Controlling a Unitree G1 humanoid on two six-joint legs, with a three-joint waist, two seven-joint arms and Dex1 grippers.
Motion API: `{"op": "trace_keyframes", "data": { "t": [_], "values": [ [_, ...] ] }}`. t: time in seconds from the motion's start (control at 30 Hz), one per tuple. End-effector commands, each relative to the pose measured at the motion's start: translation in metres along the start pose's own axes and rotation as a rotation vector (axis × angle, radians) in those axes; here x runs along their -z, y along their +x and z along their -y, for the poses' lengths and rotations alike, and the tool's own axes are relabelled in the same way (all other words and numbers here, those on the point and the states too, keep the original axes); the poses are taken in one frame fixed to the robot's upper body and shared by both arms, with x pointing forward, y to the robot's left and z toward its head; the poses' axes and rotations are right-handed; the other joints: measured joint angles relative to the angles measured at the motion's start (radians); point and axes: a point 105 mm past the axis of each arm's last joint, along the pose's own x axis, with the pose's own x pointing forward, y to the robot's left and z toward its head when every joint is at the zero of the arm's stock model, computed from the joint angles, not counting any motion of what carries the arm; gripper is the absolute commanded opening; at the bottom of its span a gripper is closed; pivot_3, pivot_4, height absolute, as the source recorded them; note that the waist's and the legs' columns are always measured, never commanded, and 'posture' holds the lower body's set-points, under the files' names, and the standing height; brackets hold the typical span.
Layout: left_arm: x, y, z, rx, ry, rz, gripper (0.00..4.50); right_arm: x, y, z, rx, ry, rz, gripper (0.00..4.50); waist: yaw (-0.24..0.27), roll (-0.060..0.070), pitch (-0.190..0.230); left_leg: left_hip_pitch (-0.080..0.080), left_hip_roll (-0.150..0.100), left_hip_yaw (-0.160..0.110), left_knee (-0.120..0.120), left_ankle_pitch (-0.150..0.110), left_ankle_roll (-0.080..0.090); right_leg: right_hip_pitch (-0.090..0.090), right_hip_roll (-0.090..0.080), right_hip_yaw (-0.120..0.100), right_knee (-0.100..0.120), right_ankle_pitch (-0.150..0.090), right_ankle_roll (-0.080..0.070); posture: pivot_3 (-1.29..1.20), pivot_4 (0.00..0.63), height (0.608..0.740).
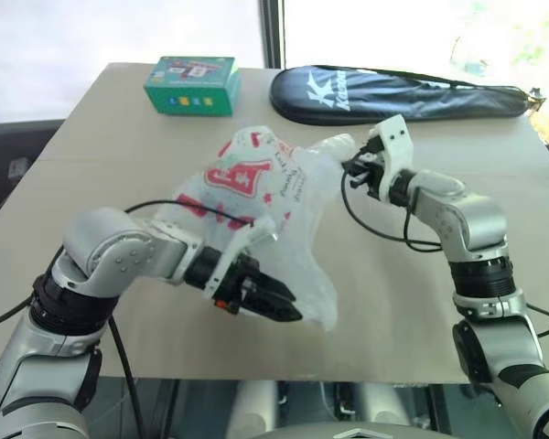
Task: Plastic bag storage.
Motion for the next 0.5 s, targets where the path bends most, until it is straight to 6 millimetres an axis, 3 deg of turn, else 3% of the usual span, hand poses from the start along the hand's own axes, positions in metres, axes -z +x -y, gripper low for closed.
{"op": "trace_keyframes", "data": {
  "t": [0.03,0.33,0.5],
  "values": [
    [0.004,0.010,0.002,0.015,0.019,-0.019,2.69,-0.018,-0.001,-0.004,-0.012,-0.041,0.059,0.00,-0.001,0.000,0.000,0.000,0.000,0.000,0.000,0.000,0.000,0.000,0.000,0.000,0.000,0.000,0.000,0.00,0.150,0.740],
    [-0.003,0.029,-0.030,-0.133,0.059,0.004,2.69,-0.018,-0.002,-0.003,-0.007,-0.044,0.061,0.00,-0.001,0.000,0.000,0.000,0.000,0.000,0.000,0.000,0.000,0.000,0.000,0.000,0.001,0.000,0.000,0.00,0.150,0.740],
    [-0.029,0.048,-0.046,-0.195,0.047,0.111,2.69,-0.018,-0.002,-0.004,-0.007,-0.039,0.065,0.00,0.002,0.000,0.000,0.000,0.000,0.000,0.000,0.000,0.000,0.000,0.000,0.000,0.000,0.000,0.000,0.00,0.150,0.740]
  ]
}}
